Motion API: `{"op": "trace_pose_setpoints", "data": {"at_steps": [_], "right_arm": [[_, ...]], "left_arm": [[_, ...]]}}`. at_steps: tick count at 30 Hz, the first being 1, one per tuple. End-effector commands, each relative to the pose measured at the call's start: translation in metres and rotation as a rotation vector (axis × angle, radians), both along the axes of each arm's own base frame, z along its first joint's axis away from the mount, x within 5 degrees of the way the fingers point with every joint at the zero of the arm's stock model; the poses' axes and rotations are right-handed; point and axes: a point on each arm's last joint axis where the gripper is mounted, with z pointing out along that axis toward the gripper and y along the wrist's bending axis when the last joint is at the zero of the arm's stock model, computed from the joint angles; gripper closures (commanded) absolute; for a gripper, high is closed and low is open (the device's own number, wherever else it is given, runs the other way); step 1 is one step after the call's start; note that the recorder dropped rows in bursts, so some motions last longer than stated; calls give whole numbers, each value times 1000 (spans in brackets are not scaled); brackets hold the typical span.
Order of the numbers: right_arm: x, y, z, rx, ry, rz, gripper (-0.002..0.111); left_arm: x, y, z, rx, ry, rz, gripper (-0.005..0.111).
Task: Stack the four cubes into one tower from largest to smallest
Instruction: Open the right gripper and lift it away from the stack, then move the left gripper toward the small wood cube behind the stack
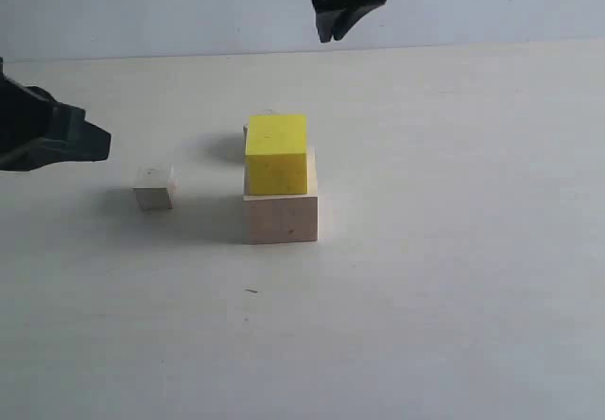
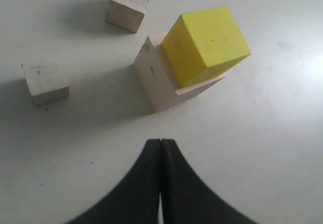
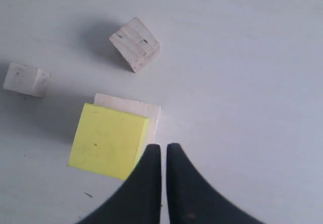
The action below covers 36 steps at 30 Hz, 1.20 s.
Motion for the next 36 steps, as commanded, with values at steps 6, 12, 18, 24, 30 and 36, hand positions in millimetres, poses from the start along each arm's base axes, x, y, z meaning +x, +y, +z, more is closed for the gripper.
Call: {"op": "trace_pose_setpoints", "data": {"at_steps": [6, 12, 18, 24, 30, 36], "right_arm": [[-8, -15, 22, -64, -96, 68, 108], [-24, -30, 14, -119, -68, 99, 108], [-54, -56, 5, -151, -22, 101, 108], [-94, -88, -5, -152, 23, 85, 108], [-137, -117, -10, -86, 56, 80, 108], [-172, -131, -14, 50, 118, 86, 108]], "left_arm": [[54, -13, 12, 28, -37, -3, 107], [88, -23, 31, 54, -75, -41, 107], [115, -35, 45, 42, -89, -78, 103], [140, -49, 34, 50, -23, -133, 71], [158, -72, 21, 52, -28, -164, 36], [174, -90, 8, 108, -77, -187, 36]]}}
